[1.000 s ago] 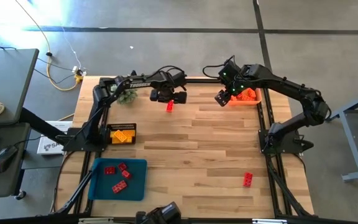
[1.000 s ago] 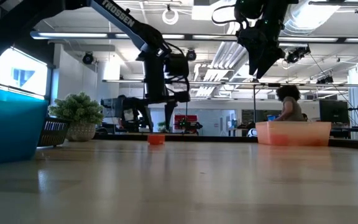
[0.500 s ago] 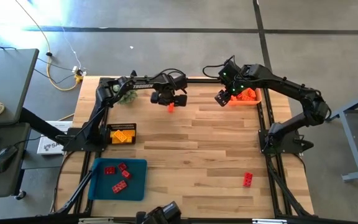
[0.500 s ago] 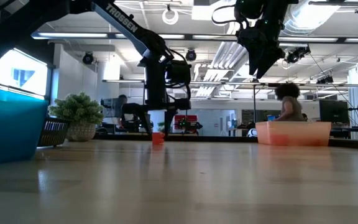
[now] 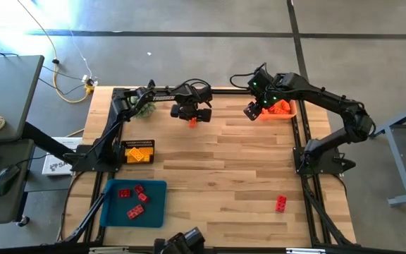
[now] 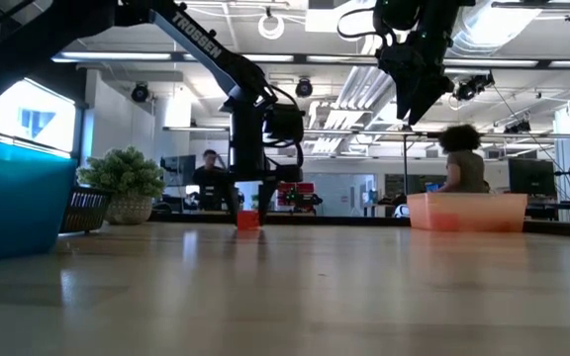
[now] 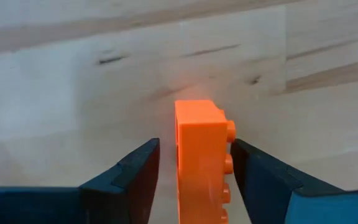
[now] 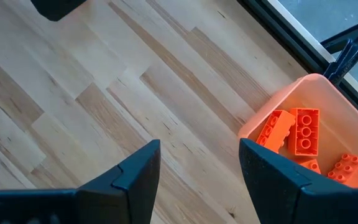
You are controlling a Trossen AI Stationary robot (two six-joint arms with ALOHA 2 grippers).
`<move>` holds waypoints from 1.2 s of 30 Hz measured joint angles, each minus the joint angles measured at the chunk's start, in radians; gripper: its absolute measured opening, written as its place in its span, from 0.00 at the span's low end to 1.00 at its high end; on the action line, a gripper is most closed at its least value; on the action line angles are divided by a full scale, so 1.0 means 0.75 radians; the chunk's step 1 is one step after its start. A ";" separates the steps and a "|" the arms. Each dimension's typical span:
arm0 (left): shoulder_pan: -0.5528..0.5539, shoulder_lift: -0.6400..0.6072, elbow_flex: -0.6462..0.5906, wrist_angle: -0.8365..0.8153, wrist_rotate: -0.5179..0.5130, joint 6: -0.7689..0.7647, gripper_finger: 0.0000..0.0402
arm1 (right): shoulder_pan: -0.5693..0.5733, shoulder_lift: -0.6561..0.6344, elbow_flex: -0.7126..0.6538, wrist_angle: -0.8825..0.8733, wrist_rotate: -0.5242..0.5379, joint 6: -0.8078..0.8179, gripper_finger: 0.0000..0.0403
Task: Sort & place blocks by color
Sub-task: Put the orange game piece into the orange bin
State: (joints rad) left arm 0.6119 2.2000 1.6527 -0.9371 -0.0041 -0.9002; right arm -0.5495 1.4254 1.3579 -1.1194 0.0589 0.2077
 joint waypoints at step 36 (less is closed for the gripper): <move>-0.008 -0.013 0.367 0.380 0.916 0.668 0.18 | 0.075 0.000 0.001 0.003 -0.638 0.308 0.51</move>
State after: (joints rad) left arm 0.6058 2.1906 1.9283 -0.6520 0.6828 -0.3993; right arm -0.4929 1.4252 1.3582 -1.1171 -0.4193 0.4389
